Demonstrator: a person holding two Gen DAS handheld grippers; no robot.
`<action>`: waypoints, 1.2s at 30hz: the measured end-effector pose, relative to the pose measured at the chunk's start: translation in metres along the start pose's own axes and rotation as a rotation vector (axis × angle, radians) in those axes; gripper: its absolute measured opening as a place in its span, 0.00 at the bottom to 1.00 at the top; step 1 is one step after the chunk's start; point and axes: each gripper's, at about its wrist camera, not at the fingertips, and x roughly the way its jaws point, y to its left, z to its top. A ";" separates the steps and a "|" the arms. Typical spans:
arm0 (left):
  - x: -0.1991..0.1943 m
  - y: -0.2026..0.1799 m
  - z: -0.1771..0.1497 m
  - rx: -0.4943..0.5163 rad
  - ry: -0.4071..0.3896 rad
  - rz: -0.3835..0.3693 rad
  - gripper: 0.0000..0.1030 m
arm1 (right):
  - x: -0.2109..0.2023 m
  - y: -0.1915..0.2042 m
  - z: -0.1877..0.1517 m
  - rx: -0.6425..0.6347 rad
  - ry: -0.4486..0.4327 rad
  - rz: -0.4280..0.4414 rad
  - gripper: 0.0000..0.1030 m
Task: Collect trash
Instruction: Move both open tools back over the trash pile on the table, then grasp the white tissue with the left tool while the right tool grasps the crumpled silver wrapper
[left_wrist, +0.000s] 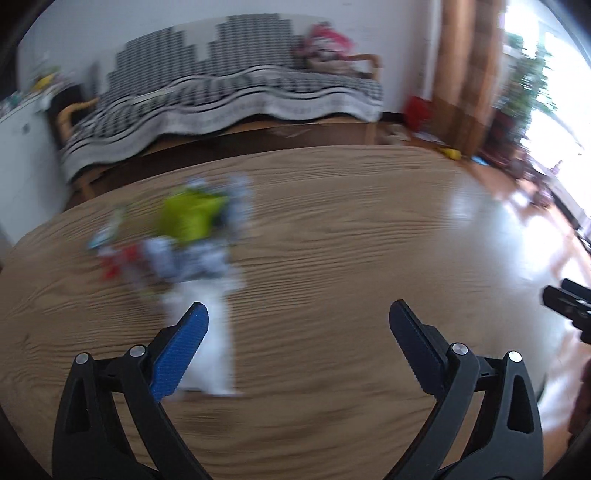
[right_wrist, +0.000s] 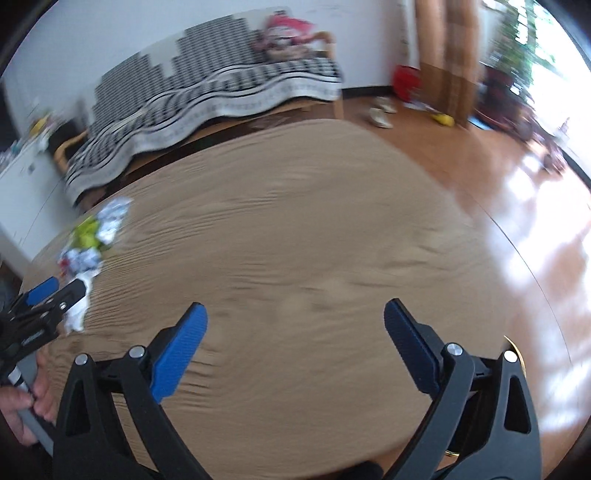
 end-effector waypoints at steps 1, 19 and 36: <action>0.002 0.018 -0.003 -0.020 0.008 0.025 0.93 | 0.006 0.019 0.004 -0.026 0.005 0.015 0.91; 0.027 0.071 -0.018 -0.078 0.152 0.014 0.07 | 0.065 0.129 0.011 -0.133 0.068 0.106 0.91; -0.036 0.197 -0.030 -0.333 0.076 0.057 0.07 | 0.124 0.267 0.023 -0.242 0.111 0.324 0.91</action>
